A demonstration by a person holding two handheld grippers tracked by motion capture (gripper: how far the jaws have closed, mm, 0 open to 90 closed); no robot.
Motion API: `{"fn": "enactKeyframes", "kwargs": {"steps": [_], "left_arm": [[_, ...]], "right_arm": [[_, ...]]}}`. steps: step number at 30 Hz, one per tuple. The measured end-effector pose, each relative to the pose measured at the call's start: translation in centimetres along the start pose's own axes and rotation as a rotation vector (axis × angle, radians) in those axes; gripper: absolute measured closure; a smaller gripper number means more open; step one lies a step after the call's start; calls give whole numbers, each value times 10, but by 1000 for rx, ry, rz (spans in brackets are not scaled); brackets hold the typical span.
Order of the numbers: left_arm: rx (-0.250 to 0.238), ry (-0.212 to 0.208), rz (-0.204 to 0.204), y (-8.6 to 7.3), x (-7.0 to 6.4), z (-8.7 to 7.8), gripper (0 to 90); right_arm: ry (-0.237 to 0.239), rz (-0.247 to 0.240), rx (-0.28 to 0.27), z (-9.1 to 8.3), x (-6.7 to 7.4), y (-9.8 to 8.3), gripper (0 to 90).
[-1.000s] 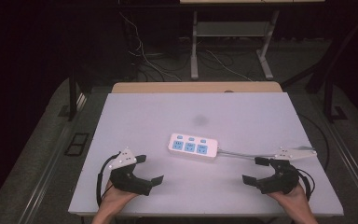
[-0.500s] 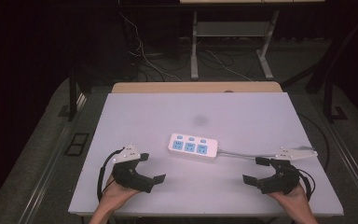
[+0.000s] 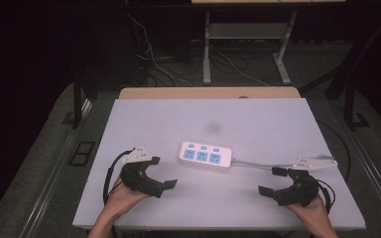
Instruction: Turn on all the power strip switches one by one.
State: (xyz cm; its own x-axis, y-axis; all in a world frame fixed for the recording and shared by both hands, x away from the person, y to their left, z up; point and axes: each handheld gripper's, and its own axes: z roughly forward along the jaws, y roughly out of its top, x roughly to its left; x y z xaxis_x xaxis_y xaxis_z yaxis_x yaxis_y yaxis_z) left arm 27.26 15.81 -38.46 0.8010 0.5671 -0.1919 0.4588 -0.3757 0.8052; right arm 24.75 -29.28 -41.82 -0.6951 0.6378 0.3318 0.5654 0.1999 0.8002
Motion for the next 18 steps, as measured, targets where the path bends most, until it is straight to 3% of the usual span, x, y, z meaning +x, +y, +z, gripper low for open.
{"fn": "enactKeyframes", "kwargs": {"steps": [18], "left_arm": [[57,-9,56,32,10,-2,0]], "right_arm": [[-3,0,-5,-1,0,0,5]]}}
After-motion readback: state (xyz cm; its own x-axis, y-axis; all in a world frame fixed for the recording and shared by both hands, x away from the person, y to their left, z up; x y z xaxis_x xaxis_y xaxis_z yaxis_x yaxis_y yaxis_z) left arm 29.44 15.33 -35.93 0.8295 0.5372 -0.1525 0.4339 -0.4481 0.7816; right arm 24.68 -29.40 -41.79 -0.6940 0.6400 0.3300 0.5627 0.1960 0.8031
